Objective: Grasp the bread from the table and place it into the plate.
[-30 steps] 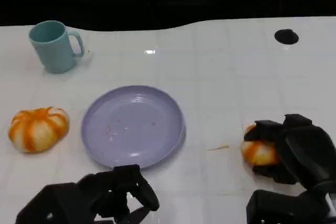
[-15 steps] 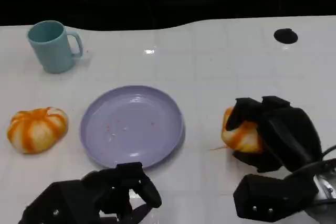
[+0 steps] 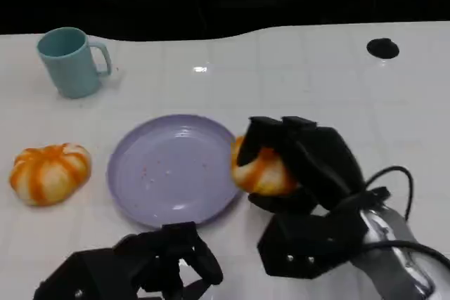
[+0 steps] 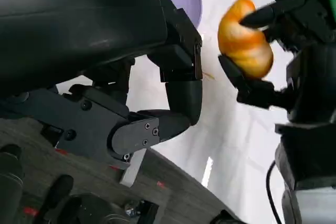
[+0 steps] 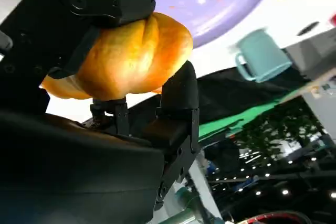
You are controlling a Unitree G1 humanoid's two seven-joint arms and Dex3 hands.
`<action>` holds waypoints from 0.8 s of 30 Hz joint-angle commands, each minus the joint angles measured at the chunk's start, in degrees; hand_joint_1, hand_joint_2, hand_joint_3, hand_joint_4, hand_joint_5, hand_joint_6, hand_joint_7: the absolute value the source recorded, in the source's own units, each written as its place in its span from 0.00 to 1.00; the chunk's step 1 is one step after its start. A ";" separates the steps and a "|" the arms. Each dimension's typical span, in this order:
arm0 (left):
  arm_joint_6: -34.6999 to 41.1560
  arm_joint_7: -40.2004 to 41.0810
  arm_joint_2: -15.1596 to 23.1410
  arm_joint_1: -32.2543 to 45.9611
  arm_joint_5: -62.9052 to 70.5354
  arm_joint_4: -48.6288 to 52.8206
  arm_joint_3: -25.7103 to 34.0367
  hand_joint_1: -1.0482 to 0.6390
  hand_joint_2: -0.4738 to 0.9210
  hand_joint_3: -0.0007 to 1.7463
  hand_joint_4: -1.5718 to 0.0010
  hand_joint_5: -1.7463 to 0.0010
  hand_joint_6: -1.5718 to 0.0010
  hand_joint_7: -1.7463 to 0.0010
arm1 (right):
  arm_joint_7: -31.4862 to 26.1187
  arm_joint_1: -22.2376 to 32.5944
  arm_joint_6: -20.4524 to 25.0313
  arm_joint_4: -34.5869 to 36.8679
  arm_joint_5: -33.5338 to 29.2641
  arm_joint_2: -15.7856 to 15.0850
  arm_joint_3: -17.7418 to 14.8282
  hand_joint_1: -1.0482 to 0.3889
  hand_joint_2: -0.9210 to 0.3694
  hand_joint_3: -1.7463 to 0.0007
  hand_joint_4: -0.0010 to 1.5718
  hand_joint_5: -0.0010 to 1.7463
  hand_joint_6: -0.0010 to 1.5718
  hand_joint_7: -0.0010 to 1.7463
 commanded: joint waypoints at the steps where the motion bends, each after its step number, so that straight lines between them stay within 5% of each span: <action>1: 0.26 0.68 0.36 0.58 0.72 -1.33 -0.45 0.42 0.95 0.38 0.60 0.00 0.62 0.17 | -0.21 -4.32 -0.49 5.12 1.51 2.79 0.73 0.65 0.42 0.32 0.58 1.00 0.43 1.00; 11: 1.33 1.31 -0.04 0.54 1.21 -2.41 -1.51 0.43 0.94 0.39 0.59 0.00 0.62 0.17 | -2.40 -12.42 -1.90 18.01 1.42 7.82 2.59 0.62 0.36 0.43 0.56 1.00 0.41 0.95; 17: 1.25 1.38 0.27 0.80 1.96 -2.94 -2.03 0.43 0.93 0.40 0.59 0.00 0.62 0.17 | -3.36 -17.73 -1.40 27.89 2.36 12.09 2.58 0.61 0.26 0.51 0.49 1.00 0.46 0.66; 20: 1.24 1.48 0.19 0.93 1.92 -3.06 -2.09 0.43 0.93 0.40 0.59 0.00 0.62 0.17 | -0.89 -19.71 0.61 30.58 4.12 13.63 1.80 0.61 0.23 0.54 0.44 0.99 0.43 0.74; 22: 1.27 1.57 0.10 0.95 1.93 -3.08 -2.15 0.44 0.92 0.41 0.59 0.00 0.62 0.17 | 3.29 -21.27 2.72 31.74 5.44 14.08 1.72 0.57 0.16 0.68 0.38 0.68 0.40 0.49; 24: 1.36 1.63 0.06 0.93 1.93 -3.07 -2.17 0.44 0.92 0.41 0.59 0.00 0.62 0.17 | 6.29 -22.14 3.44 32.03 6.00 13.82 2.21 0.55 0.09 0.80 0.36 0.49 0.40 0.26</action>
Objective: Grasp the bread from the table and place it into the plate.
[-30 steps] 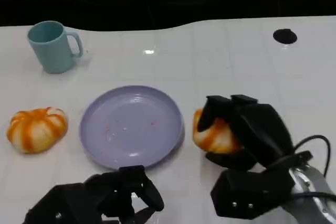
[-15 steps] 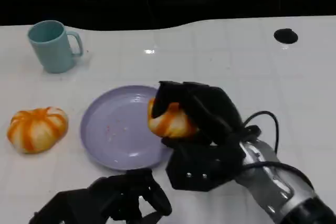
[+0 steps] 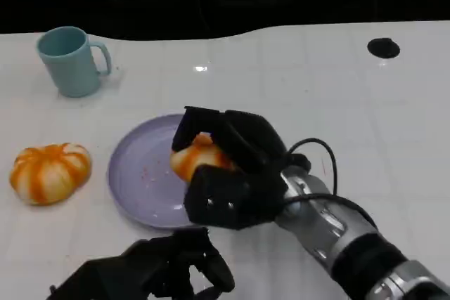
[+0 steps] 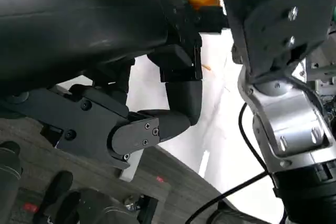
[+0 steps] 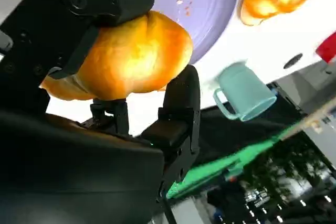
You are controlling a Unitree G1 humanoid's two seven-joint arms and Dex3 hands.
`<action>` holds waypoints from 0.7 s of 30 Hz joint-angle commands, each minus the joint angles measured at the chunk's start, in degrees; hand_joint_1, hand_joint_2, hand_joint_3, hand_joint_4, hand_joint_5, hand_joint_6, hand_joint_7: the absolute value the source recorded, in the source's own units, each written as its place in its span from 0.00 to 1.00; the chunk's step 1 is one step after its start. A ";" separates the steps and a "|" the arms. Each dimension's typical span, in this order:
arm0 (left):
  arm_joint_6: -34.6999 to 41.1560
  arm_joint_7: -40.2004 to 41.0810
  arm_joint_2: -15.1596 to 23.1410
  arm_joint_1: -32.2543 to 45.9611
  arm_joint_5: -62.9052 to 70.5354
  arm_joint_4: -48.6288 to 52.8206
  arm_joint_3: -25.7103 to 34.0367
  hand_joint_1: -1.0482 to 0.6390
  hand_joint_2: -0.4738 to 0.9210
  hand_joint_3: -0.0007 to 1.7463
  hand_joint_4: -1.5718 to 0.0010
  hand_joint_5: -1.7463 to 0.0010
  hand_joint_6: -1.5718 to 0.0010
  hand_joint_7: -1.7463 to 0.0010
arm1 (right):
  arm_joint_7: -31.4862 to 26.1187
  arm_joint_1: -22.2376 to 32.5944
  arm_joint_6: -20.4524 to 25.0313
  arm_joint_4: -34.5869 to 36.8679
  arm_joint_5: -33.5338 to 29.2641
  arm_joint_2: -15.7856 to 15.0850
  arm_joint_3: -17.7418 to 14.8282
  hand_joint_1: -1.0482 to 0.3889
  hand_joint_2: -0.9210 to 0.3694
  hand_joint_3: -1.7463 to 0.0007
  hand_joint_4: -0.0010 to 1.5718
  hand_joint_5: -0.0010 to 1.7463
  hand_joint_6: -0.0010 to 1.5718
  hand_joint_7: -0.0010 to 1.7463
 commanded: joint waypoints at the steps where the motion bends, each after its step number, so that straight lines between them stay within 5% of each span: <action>1: 0.48 0.76 0.33 0.50 0.53 -0.78 0.04 0.44 0.92 0.41 0.59 0.00 0.62 0.17 | 6.68 -3.18 2.10 0.92 1.52 -0.38 0.57 0.52 0.05 0.85 0.30 0.40 0.38 0.16; 7: 0.00 0.64 0.59 0.57 0.53 -0.70 0.12 0.43 0.92 0.41 0.59 0.00 0.62 0.17 | 15.38 -3.55 6.13 -2.97 -0.91 -2.71 4.55 0.28 0.00 0.84 0.02 0.16 0.16 0.01; 13: -0.13 0.52 0.75 0.62 0.36 -0.68 0.45 0.43 0.92 0.42 0.58 0.00 0.62 0.16 | 21.31 -1.16 10.28 -10.71 -0.35 -4.46 5.51 0.17 0.00 0.78 0.00 0.08 0.10 0.00; 21: -0.16 0.41 1.03 0.35 0.31 -0.21 0.85 0.41 0.91 0.42 0.58 0.00 0.62 0.16 | 27.85 4.47 14.20 -25.81 0.56 -9.10 5.15 0.16 0.00 0.76 0.02 0.09 0.09 0.00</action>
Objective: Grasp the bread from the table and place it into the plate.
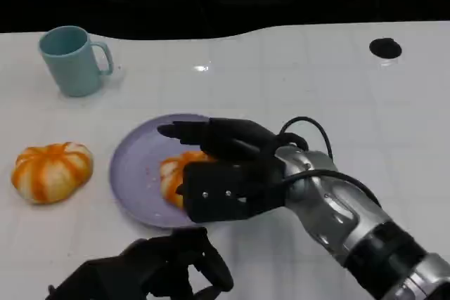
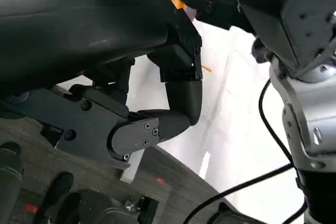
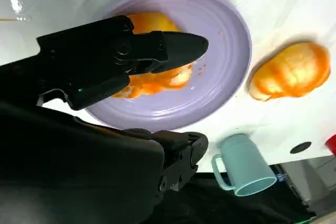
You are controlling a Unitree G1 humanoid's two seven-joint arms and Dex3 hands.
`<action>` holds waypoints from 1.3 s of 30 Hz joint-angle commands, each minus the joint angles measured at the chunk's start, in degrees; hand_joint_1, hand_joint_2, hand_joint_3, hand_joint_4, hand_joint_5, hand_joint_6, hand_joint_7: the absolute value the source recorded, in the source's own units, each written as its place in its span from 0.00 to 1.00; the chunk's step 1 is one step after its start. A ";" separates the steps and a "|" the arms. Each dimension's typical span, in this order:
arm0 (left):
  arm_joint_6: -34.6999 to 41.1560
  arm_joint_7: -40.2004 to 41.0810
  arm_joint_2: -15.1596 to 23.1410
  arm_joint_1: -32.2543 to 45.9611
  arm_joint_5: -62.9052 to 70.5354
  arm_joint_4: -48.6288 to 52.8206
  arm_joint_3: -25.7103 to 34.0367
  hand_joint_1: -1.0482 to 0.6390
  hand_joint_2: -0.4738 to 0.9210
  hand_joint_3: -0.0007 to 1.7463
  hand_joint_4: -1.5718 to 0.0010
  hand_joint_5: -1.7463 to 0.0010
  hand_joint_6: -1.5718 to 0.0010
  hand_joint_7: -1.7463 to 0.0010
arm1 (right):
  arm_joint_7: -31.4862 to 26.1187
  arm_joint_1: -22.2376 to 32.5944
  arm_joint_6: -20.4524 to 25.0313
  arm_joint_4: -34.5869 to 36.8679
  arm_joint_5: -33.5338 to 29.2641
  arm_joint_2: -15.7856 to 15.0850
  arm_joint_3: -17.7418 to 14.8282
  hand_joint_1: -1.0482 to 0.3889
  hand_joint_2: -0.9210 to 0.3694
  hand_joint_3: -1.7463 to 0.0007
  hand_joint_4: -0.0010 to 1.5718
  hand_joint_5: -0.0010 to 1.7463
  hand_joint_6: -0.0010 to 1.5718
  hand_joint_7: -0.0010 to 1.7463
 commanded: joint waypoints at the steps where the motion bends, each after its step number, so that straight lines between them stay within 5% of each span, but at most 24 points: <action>1: -0.31 0.33 0.73 0.32 0.29 0.02 0.69 0.42 0.91 0.43 0.58 0.00 0.62 0.16 | 2.85 3.52 1.82 -8.44 0.84 -3.36 -0.66 0.16 0.00 0.76 0.02 0.09 0.09 0.01; 6: -0.43 0.22 0.71 0.55 -0.08 0.14 1.04 0.41 0.91 0.43 0.58 0.00 0.62 0.17 | 3.55 9.05 0.51 -18.08 1.86 -7.63 -2.07 0.21 0.00 0.78 0.07 0.12 0.14 0.02; 15: -1.68 0.03 0.68 0.26 -0.34 1.75 1.61 0.42 0.91 0.43 0.58 0.00 0.62 0.17 | -4.72 21.70 -6.82 -29.13 5.00 -11.45 -7.63 0.37 0.00 0.87 0.29 0.26 0.33 0.10; 22: -1.91 -0.21 0.52 -0.25 -0.62 2.83 1.80 0.42 0.91 0.42 0.58 0.00 0.62 0.17 | -10.55 30.18 -15.73 -32.91 7.11 -14.51 -12.21 0.49 0.01 0.91 0.35 0.59 0.46 0.24; 26: -1.88 -0.18 0.44 -0.28 -0.68 2.83 1.86 0.43 0.92 0.42 0.59 0.00 0.62 0.17 | -12.62 34.29 -19.40 -34.63 8.44 -15.60 -14.78 0.54 0.12 0.74 0.40 0.76 0.41 0.56; 28: -1.75 -0.16 0.45 -0.39 -0.60 2.83 1.85 0.43 0.92 0.42 0.59 0.00 0.62 0.17 | -13.21 36.04 -20.54 -35.36 8.94 -16.18 -15.94 0.57 0.16 0.69 0.43 0.79 0.43 0.59; 32: -1.70 -0.20 0.51 -0.54 -0.52 2.90 1.84 0.43 0.92 0.41 0.60 0.00 0.62 0.18 | -13.65 39.07 -23.11 -36.61 9.34 -17.76 -18.24 0.66 0.38 0.36 0.50 0.92 0.54 0.60; 39: -2.42 -0.26 0.52 -0.53 -0.58 3.34 1.90 0.43 0.92 0.41 0.60 0.00 0.62 0.17 | -14.27 44.32 -23.89 -39.92 8.66 -19.98 -22.05 0.66 0.48 0.23 0.58 0.97 0.56 0.75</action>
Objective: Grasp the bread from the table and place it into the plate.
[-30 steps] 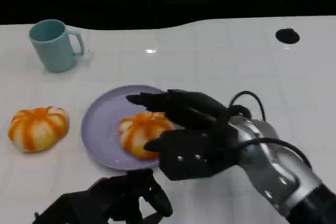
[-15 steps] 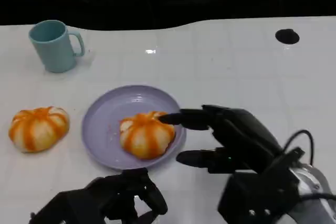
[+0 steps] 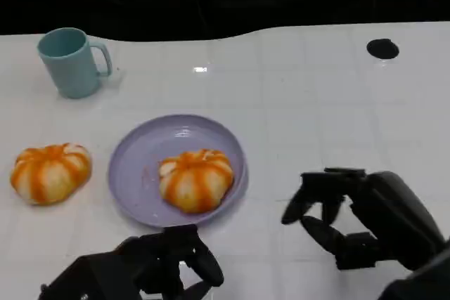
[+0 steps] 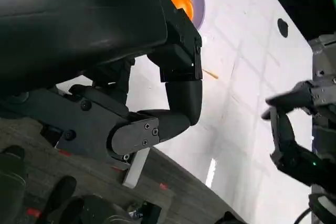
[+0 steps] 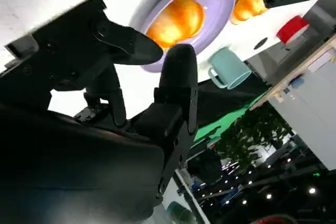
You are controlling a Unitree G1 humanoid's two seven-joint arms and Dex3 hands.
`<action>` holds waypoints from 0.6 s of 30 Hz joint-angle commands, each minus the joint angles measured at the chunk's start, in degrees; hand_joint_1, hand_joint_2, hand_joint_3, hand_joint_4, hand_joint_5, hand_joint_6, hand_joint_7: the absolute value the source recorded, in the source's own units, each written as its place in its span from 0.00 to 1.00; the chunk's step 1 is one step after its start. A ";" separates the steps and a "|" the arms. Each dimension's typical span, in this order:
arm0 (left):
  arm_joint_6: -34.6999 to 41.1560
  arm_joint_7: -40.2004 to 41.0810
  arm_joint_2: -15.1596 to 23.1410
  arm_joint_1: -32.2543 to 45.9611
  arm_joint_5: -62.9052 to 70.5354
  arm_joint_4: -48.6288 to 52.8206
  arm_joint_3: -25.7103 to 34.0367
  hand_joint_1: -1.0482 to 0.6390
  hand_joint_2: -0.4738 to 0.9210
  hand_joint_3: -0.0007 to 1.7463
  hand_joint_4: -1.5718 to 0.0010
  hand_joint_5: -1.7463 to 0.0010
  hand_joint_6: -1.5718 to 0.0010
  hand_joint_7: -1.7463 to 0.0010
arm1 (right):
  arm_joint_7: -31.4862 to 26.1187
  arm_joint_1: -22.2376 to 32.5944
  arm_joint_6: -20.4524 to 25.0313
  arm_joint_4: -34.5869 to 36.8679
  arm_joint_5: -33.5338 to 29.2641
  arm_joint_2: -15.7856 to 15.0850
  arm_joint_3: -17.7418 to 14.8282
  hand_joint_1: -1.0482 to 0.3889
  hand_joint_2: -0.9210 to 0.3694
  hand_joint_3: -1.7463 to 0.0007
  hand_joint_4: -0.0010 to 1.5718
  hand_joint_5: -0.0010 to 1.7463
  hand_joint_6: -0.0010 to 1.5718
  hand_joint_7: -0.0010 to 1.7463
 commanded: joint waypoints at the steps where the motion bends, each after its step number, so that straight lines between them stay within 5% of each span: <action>1: -0.70 -0.19 0.53 0.00 -0.25 0.31 0.38 0.43 0.92 0.41 0.60 0.00 0.62 0.17 | -1.17 3.66 -0.21 -2.79 -0.50 -1.87 -2.89 0.66 0.50 0.21 0.59 0.96 0.56 0.76; 18: -2.10 -0.62 1.02 0.20 -0.82 0.82 1.14 0.42 0.93 0.40 0.59 0.00 0.62 0.17 | -6.26 10.81 1.40 -4.92 -9.05 -1.97 -6.03 0.71 0.52 0.28 0.60 0.97 0.58 0.72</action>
